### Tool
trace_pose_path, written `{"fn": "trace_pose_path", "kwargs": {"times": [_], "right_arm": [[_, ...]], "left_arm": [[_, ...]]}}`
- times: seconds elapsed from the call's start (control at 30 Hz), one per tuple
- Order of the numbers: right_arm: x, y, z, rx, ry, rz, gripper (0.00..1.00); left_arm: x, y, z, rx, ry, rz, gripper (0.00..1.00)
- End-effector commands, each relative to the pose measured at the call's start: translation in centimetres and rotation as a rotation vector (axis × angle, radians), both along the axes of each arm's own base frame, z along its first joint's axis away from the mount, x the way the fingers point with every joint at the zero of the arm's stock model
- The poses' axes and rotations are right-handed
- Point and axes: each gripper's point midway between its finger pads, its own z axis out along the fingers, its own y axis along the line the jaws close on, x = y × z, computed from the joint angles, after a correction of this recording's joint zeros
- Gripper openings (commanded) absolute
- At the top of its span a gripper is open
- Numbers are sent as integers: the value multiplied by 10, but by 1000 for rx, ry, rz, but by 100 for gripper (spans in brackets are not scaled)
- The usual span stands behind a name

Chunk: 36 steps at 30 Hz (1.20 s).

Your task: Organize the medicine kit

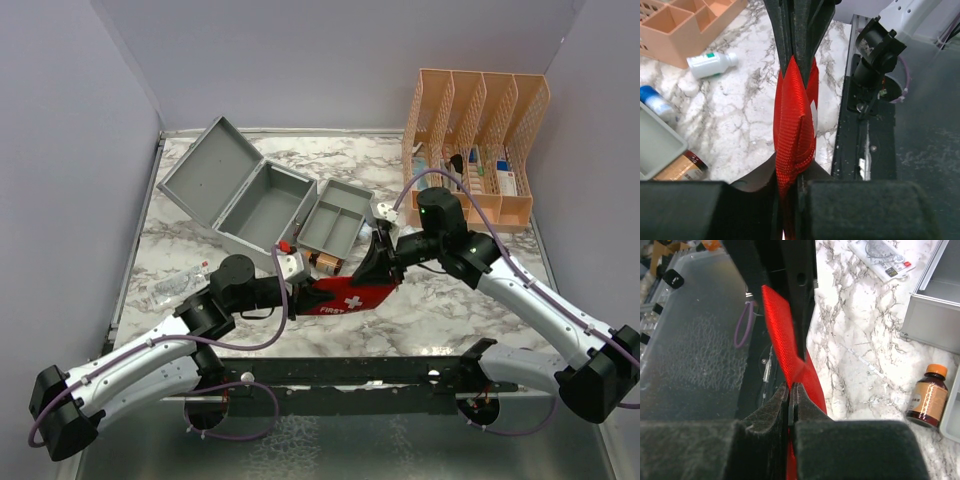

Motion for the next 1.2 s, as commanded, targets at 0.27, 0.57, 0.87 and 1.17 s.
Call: {"fn": "trace_pose_path", "kwargs": {"times": [0.27, 0.57, 0.87, 1.17], "right_arm": [[28, -6, 49, 72, -118, -249, 62], [96, -54, 66, 38, 7, -883, 63], [82, -52, 38, 60, 252, -933, 61], [86, -64, -6, -10, 448, -1092, 60]], "left_arm": [[27, -2, 31, -96, 106, 182, 0], [93, 14, 75, -138, 233, 579, 0], [187, 68, 122, -260, 360, 960, 0], [245, 144, 84, -343, 618, 1169, 0]]}}
